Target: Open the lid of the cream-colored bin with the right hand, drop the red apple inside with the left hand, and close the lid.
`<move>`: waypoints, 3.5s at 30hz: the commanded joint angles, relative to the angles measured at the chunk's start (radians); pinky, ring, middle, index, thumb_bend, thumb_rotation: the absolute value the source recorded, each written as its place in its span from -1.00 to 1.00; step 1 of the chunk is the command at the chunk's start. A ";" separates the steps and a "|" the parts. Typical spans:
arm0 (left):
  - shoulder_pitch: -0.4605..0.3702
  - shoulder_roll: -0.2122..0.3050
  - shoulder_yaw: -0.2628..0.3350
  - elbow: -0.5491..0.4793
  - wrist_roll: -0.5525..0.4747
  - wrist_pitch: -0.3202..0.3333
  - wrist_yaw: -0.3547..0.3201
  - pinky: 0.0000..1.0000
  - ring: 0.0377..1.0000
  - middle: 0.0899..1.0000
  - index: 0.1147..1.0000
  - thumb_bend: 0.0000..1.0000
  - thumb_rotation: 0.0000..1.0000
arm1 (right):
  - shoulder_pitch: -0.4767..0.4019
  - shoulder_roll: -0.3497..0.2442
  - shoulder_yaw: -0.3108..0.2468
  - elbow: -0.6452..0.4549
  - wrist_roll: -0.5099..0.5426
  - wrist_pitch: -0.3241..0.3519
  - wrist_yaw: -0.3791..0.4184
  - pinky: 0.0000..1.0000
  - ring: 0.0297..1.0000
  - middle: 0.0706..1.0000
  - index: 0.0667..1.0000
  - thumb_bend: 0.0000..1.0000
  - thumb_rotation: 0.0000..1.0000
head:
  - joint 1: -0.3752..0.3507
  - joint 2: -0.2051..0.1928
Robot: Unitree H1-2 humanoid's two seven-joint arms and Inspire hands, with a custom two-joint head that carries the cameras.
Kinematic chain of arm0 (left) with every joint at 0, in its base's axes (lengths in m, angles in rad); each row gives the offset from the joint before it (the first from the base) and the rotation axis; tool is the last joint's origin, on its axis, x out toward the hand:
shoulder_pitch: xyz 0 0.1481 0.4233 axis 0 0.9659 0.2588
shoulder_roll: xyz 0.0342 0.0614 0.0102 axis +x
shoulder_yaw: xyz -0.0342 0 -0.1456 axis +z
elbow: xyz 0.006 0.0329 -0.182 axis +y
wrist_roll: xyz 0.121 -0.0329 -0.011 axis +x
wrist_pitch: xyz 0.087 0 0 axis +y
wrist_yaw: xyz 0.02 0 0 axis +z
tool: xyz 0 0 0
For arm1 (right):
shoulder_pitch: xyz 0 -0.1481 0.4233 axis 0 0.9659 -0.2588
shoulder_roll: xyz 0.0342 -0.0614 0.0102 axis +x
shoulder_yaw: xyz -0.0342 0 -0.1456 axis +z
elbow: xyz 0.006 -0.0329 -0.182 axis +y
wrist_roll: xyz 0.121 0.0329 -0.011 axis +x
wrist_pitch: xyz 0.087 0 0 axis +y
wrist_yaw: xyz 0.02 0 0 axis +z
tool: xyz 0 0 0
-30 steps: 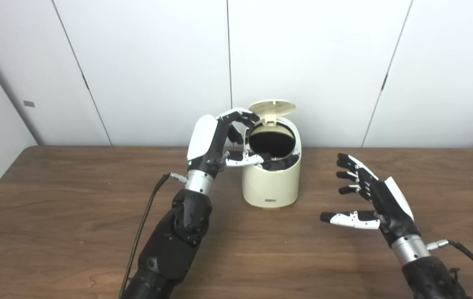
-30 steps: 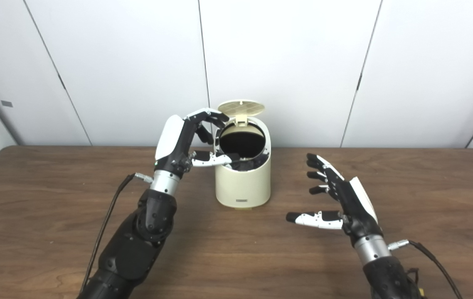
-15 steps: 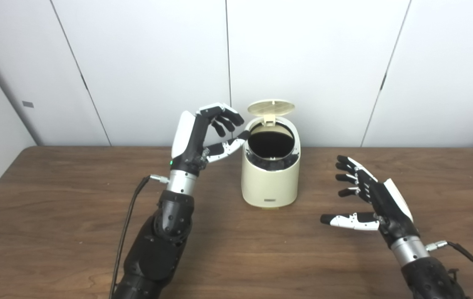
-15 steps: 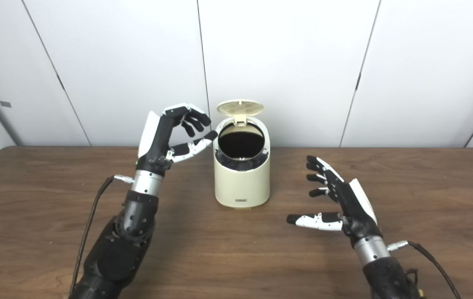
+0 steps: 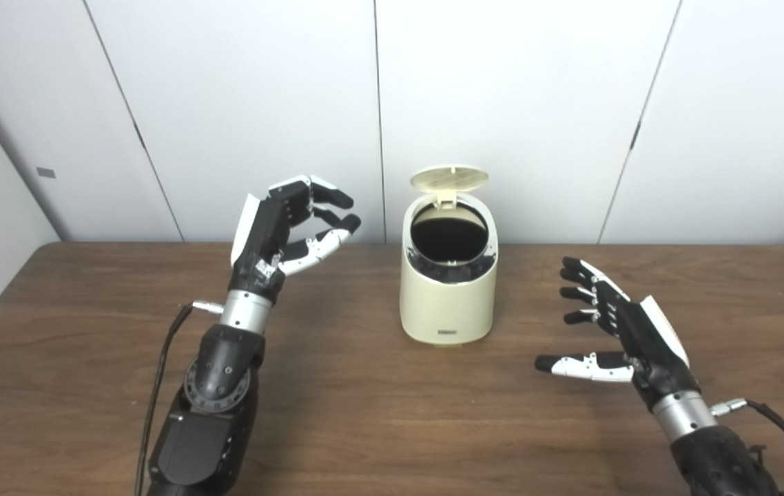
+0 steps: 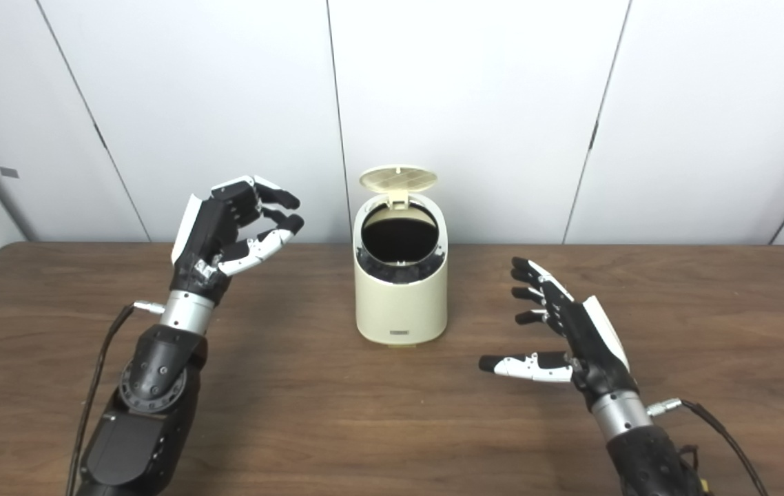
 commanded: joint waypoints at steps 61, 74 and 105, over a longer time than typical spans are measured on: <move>0.154 0.002 0.059 0.081 0.006 0.050 -0.082 0.04 0.23 0.36 0.42 0.25 -0.91 | -0.589 -0.115 0.132 0.069 -0.204 0.133 0.140 0.48 0.67 0.71 0.75 0.39 0.04 | -0.062 -0.035; 0.156 -0.006 0.055 0.081 0.019 0.041 -0.069 0.02 0.21 0.35 0.42 0.25 -0.88 | -0.629 -0.123 0.197 0.097 -0.257 0.097 0.193 0.58 0.70 0.61 0.60 0.41 0.24 | -0.046 -0.032; 0.148 -0.012 0.065 0.067 0.017 0.057 -0.062 0.01 0.19 0.33 0.41 0.26 -0.89 | -0.572 -0.165 0.246 0.022 -0.290 -0.046 0.274 0.63 0.81 0.56 0.52 0.41 0.11 | -0.029 -0.014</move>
